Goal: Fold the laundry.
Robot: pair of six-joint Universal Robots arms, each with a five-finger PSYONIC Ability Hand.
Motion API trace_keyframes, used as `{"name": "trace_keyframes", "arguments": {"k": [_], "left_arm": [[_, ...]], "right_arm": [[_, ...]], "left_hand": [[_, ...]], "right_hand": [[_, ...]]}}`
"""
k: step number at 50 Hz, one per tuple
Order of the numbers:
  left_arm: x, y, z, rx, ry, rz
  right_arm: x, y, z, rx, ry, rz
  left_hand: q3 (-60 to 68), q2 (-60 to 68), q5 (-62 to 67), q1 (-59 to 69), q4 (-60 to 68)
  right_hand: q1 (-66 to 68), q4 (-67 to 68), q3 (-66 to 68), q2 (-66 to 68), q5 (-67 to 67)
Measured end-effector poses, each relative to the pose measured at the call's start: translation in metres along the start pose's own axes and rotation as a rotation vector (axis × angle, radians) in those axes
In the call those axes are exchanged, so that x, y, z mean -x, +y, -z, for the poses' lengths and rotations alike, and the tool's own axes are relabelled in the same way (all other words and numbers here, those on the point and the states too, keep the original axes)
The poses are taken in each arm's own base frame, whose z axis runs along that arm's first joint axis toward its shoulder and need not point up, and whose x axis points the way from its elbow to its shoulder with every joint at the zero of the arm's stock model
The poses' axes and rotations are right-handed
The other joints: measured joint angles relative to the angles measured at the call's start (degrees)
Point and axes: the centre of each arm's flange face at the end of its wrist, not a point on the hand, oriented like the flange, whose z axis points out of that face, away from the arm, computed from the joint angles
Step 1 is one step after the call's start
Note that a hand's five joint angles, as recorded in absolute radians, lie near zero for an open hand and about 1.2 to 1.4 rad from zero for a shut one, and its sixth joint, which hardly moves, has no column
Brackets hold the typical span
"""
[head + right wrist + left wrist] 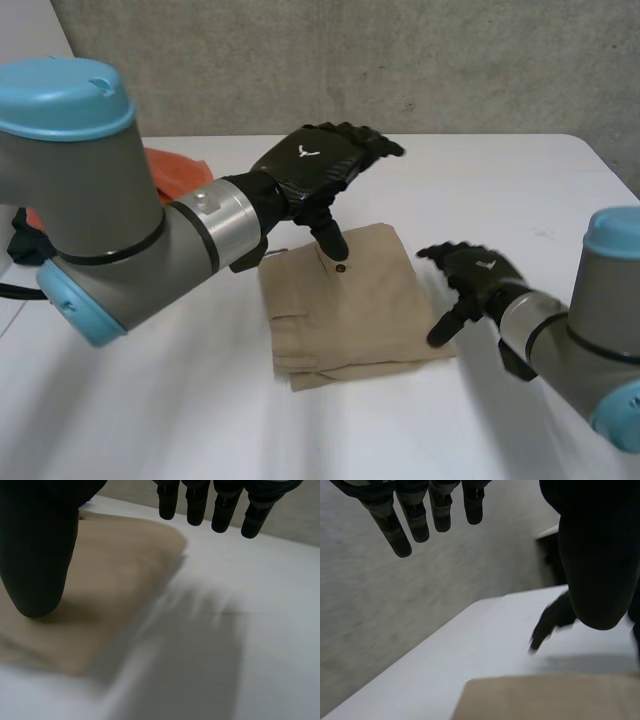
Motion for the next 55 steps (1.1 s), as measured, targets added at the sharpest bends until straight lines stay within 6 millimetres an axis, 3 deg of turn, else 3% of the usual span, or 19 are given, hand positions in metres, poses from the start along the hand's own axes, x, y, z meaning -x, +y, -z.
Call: {"name": "trace_keyframes", "arguments": {"k": [6, 12, 17, 19, 21, 27, 32, 34, 36, 38, 41, 42, 45, 48, 50, 52, 53, 55], "left_arm": [[-0.004, -0.003, 0.003, -0.008, 0.095, 0.057], [-0.008, -0.004, 0.005, -0.008, 0.104, 0.07], [-0.01, -0.007, 0.008, -0.012, 0.101, 0.066], [-0.011, -0.007, 0.008, -0.013, 0.1, 0.065], [-0.012, -0.007, 0.009, -0.013, 0.1, 0.065], [-0.012, -0.007, 0.009, -0.013, 0.099, 0.065], [-0.011, -0.008, 0.009, -0.015, 0.096, 0.066], [-0.01, -0.009, 0.009, -0.018, 0.095, 0.064], [-0.01, -0.011, 0.01, -0.023, 0.094, 0.062], [-0.01, -0.012, 0.01, -0.025, 0.093, 0.061], [-0.011, -0.018, 0.013, -0.04, 0.092, 0.053], [-0.011, -0.019, 0.013, -0.041, 0.092, 0.052], [-0.012, -0.024, 0.014, -0.054, 0.092, 0.046], [-0.012, -0.027, 0.015, -0.063, 0.093, 0.045], [-0.012, -0.028, 0.015, -0.067, 0.093, 0.046], [-0.012, -0.029, 0.015, -0.068, 0.093, 0.046], [-0.012, -0.03, 0.015, -0.071, 0.093, 0.05], [-0.013, -0.03, 0.015, -0.072, 0.094, 0.051]], "right_arm": [[0.011, 0.017, -0.003, 0.005, -0.103, -0.035], [0.012, 0.029, -0.02, -0.009, -0.13, -0.036], [0.011, 0.031, -0.032, -0.028, -0.128, -0.028], [0.01, 0.028, -0.037, -0.044, -0.127, -0.026], [0.009, 0.025, -0.04, -0.059, -0.126, -0.027], [0.001, 0.001, -0.052, -0.142, -0.109, -0.051], [-0.017, -0.022, -0.069, -0.217, -0.042, -0.089], [-0.034, -0.031, -0.078, -0.245, 0.02, -0.108], [-0.065, -0.043, -0.09, -0.276, 0.123, -0.133], [-0.073, -0.046, -0.093, -0.283, 0.149, -0.139], [-0.132, -0.063, -0.11, -0.328, 0.314, -0.171], [-0.138, -0.064, -0.112, -0.332, 0.328, -0.174], [-0.187, -0.073, -0.123, -0.366, 0.446, -0.194], [-0.23, -0.076, -0.129, -0.395, 0.546, -0.209], [-0.247, -0.076, -0.131, -0.405, 0.584, -0.215], [-0.252, -0.076, -0.132, -0.406, 0.594, -0.216], [-0.278, -0.073, -0.133, -0.415, 0.646, -0.225], [-0.296, -0.069, -0.133, -0.417, 0.679, -0.232]], "left_hand": [[0.0, 0.0, 0.0, 0.0, 0.0], [0.0, 0.0, 0.0, 0.0, 0.0], [0.0, 0.0, 0.0, 0.0, 0.0], [0.0, 0.0, 0.0, 0.0, 0.0], [0.0, 0.0, 0.0, 0.0, 0.0], [0.0, 0.0, 0.0, 0.0, 0.0], [0.0, 0.0, 0.0, 0.0, 0.0], [0.0, 0.0, 0.0, 0.0, 0.0], [0.0, 0.0, 0.0, 0.0, 0.0], [0.0, 0.0, 0.0, 0.0, 0.0], [0.0, 0.0, 0.0, 0.0, 0.0], [0.0, 0.0, 0.0, 0.0, 0.0], [0.0, 0.0, 0.0, 0.0, 0.0], [0.0, 0.0, 0.0, 0.0, 0.0], [0.0, 0.0, 0.0, 0.0, 0.0], [0.0, 0.0, 0.0, 0.0, 0.0], [0.0, 0.0, 0.0, 0.0, 0.0], [0.0, 0.0, 0.0, 0.0, 0.0]], "right_hand": [[0.0, 0.0, 0.0, 0.0, 0.0], [0.0, 0.07, 0.09, 0.26, 0.0], [25.69, 29.02, 28.79, 30.7, 26.02], [37.37, 45.66, 43.36, 45.97, 39.08], [42.28, 54.22, 49.47, 51.9, 45.51], [44.54, 56.19, 50.65, 52.95, 48.42], [46.23, 56.29, 50.65, 52.95, 48.95], [47.03, 56.29, 50.65, 53.21, 48.95], [47.12, 56.29, 50.65, 53.21, 49.44], [47.15, 56.29, 50.65, 53.21, 49.59], [47.41, 56.36, 50.8, 53.21, 50.54], [47.41, 56.4, 51.05, 53.21, 50.54], [47.41, 56.57, 51.39, 53.21, 50.55], [47.41, 56.63, 51.39, 53.21, 50.54], [47.41, 56.64, 51.43, 53.33, 50.54], [47.41, 56.65, 51.64, 53.52, 50.55], [47.41, 56.65, 51.92, 53.7, 50.53], [47.41, 56.65, 51.92, 53.7, 50.54]]}}
